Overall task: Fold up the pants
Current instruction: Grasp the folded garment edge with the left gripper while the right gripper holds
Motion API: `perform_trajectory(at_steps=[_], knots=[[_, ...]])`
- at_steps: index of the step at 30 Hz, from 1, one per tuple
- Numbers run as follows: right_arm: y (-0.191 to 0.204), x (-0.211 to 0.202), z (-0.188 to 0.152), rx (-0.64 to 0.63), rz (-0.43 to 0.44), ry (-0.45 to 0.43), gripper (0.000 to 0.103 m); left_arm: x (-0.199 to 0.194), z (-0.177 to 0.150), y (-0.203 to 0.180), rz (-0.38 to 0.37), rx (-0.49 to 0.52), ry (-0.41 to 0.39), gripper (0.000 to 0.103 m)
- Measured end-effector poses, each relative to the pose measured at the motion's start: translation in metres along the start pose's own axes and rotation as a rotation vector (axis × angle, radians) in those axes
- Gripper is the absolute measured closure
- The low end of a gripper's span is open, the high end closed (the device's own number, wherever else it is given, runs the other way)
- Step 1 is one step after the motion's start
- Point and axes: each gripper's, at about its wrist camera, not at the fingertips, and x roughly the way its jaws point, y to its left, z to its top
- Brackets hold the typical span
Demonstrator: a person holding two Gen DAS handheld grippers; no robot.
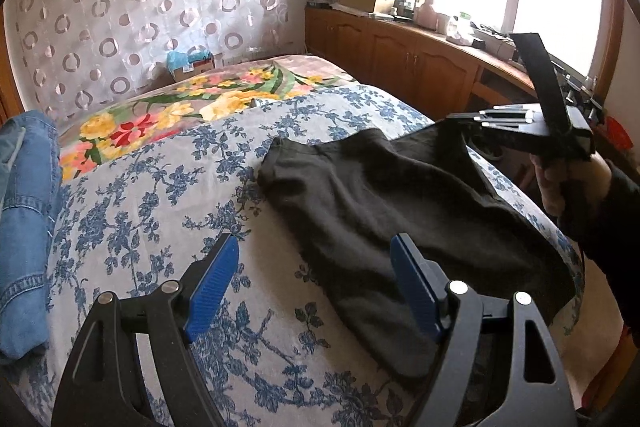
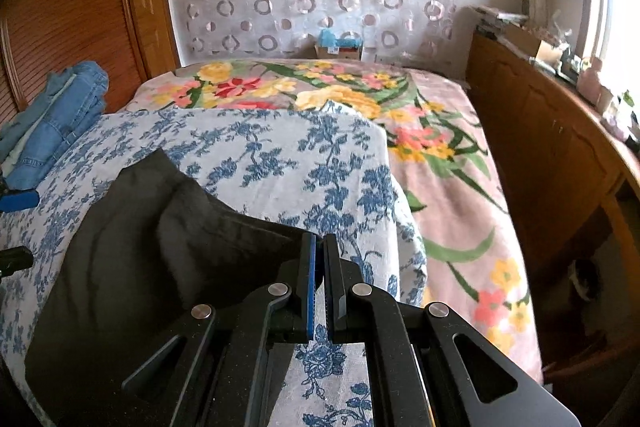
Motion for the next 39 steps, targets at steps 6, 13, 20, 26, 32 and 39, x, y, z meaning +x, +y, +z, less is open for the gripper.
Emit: perform_trajectory(at_steps=[6, 13, 20, 26, 32, 39], knots=[[-0.003, -0.006, -0.002, 0.016, 0.029, -0.026, 0.100, 0.018, 0.021, 0.008, -0.027, 0.007, 0.007, 0.024], [-0.006, -0.007, -0.005, 0.018, 0.029, -0.022, 0.100, 0.058, 0.042, 0.022, -0.037, 0.017, 0.049, 0.050], [-0.006, -0.010, -0.007, 0.015, 0.033, -0.016, 0.100, 0.092, 0.052, 0.029, -0.060, -0.017, 0.104, 0.051], [-0.009, -0.007, -0.006, 0.020, 0.026, -0.013, 0.100, 0.105, 0.054, 0.027, -0.028, 0.005, 0.130, 0.073], [-0.002, -0.009, 0.000, 0.008, 0.028, -0.033, 0.100, 0.086, 0.053, 0.034, -0.005, 0.006, 0.060, 0.097], [0.001, 0.005, 0.006, -0.025, 0.003, -0.025, 0.100, 0.085, 0.057, 0.048, 0.002, -0.036, 0.046, 0.097]])
